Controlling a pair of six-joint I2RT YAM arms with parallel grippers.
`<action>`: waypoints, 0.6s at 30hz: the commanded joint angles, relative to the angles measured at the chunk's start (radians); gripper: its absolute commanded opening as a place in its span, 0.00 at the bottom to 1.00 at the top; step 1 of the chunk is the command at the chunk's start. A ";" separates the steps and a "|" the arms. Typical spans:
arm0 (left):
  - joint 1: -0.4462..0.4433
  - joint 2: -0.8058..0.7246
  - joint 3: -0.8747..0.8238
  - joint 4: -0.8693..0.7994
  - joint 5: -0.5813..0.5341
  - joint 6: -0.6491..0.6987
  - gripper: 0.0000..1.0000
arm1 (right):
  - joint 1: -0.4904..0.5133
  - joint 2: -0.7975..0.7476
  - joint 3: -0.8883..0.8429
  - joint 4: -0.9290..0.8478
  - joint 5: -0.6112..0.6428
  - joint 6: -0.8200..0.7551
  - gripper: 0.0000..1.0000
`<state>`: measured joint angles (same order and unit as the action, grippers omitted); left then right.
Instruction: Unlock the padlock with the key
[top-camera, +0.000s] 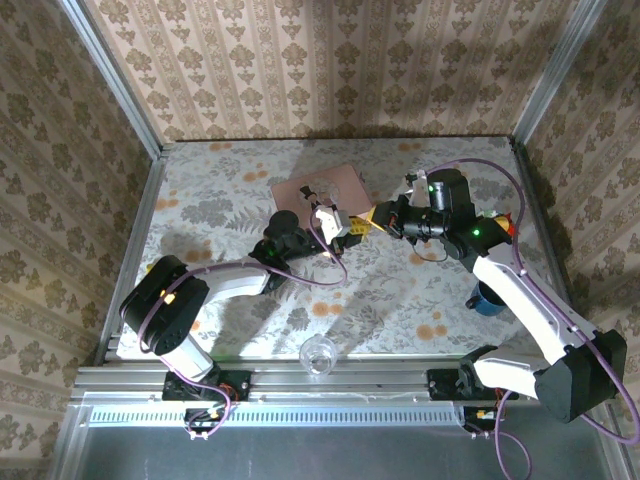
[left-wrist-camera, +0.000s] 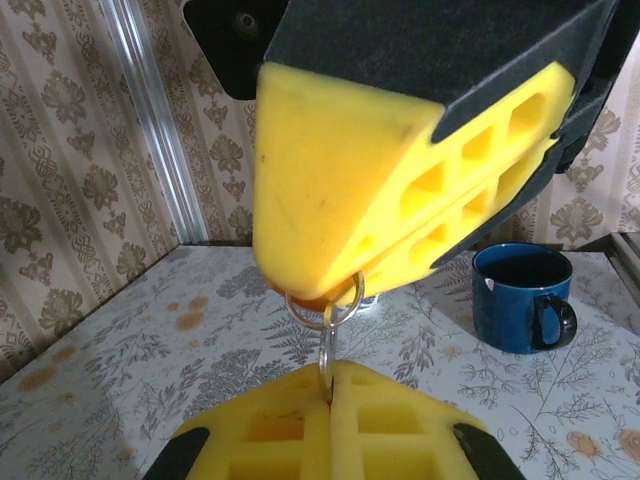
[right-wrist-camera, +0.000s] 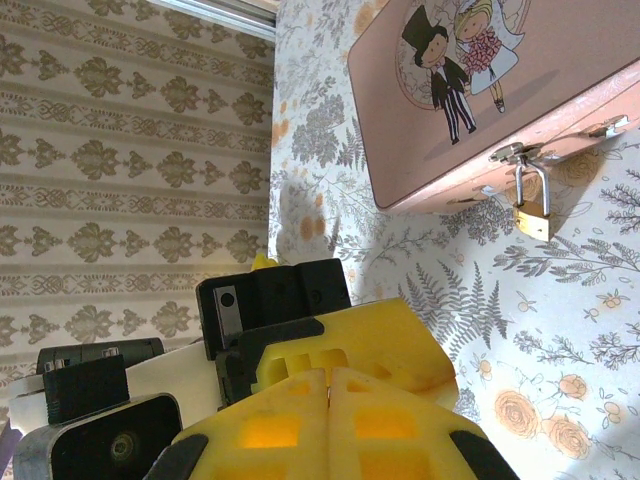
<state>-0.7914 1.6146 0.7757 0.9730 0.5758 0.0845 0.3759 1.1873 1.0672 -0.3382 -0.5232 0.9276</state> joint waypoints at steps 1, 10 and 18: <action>0.003 -0.043 0.005 -0.013 -0.031 0.046 0.00 | 0.006 0.011 0.026 -0.001 0.009 -0.004 0.00; -0.069 -0.187 -0.003 -0.345 -0.432 0.504 0.00 | 0.006 -0.007 0.096 -0.161 0.096 -0.102 0.19; -0.129 -0.211 -0.003 -0.401 -0.631 0.743 0.00 | 0.025 -0.016 0.045 -0.059 0.047 -0.027 0.34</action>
<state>-0.9108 1.4139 0.7715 0.6243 0.0517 0.6907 0.3870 1.1904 1.1301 -0.4286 -0.4595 0.8738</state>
